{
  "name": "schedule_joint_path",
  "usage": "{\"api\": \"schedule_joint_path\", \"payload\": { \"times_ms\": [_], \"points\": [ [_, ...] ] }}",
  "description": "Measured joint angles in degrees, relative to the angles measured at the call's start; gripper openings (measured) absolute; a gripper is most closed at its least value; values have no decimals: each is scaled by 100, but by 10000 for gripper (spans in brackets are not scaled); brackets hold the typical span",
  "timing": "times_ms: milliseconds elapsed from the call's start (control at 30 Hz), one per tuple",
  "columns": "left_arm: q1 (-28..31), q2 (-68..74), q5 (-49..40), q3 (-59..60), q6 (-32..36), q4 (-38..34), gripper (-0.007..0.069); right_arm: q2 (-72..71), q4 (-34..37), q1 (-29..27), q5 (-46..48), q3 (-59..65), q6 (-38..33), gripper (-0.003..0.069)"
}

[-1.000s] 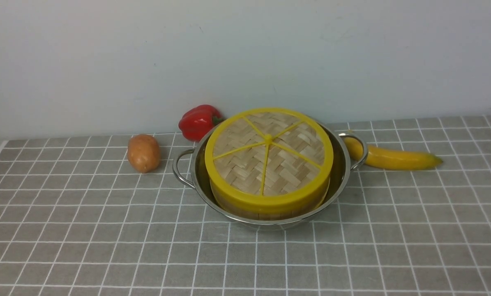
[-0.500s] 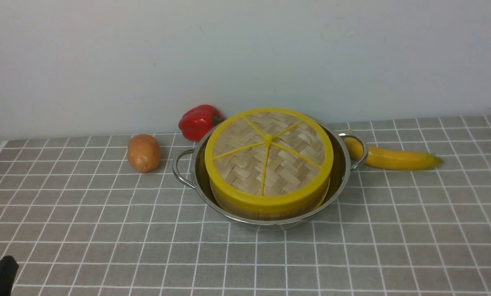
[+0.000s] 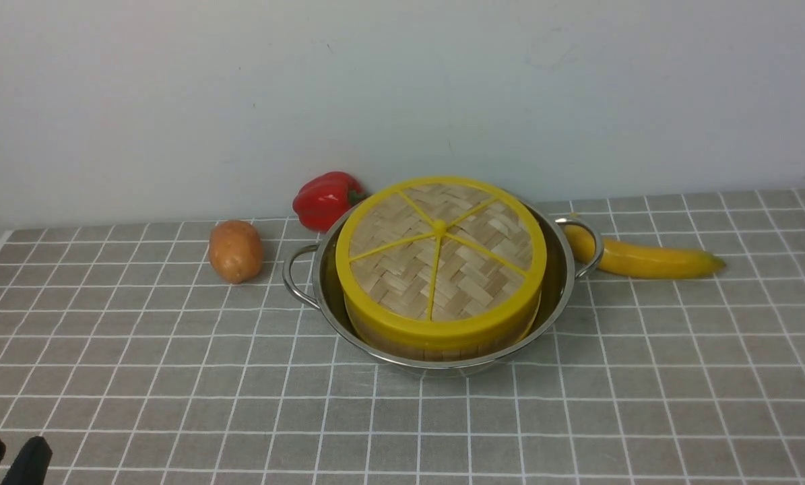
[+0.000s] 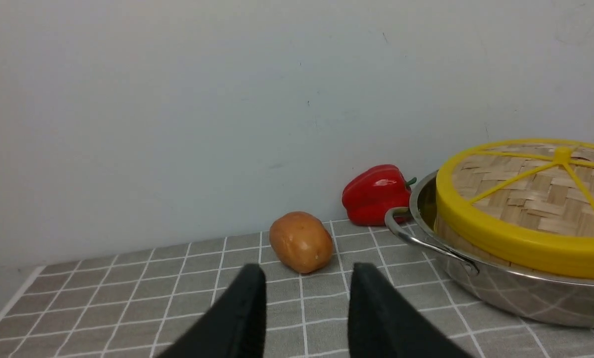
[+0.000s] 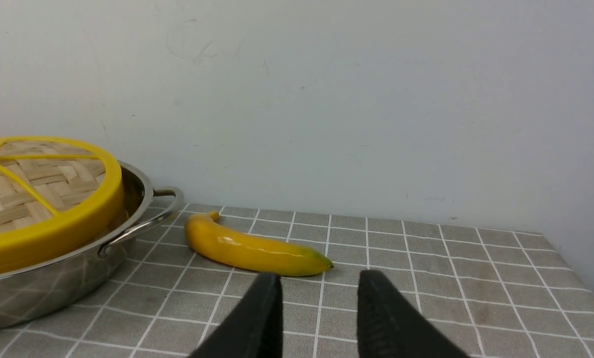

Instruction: Place the steamer in the pot on the grey tablecloth, and put the lid on the steamer.

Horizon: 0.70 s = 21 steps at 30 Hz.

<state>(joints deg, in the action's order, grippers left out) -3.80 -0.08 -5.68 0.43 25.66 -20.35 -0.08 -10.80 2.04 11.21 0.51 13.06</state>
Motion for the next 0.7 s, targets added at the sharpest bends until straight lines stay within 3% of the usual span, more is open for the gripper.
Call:
{"api": "schedule_joint_path", "payload": {
  "times_ms": [700],
  "points": [
    [0, 0, -53, 0, -6, 0, 242, 0, 0, 0, 0, 0, 0, 240]
  ]
}}
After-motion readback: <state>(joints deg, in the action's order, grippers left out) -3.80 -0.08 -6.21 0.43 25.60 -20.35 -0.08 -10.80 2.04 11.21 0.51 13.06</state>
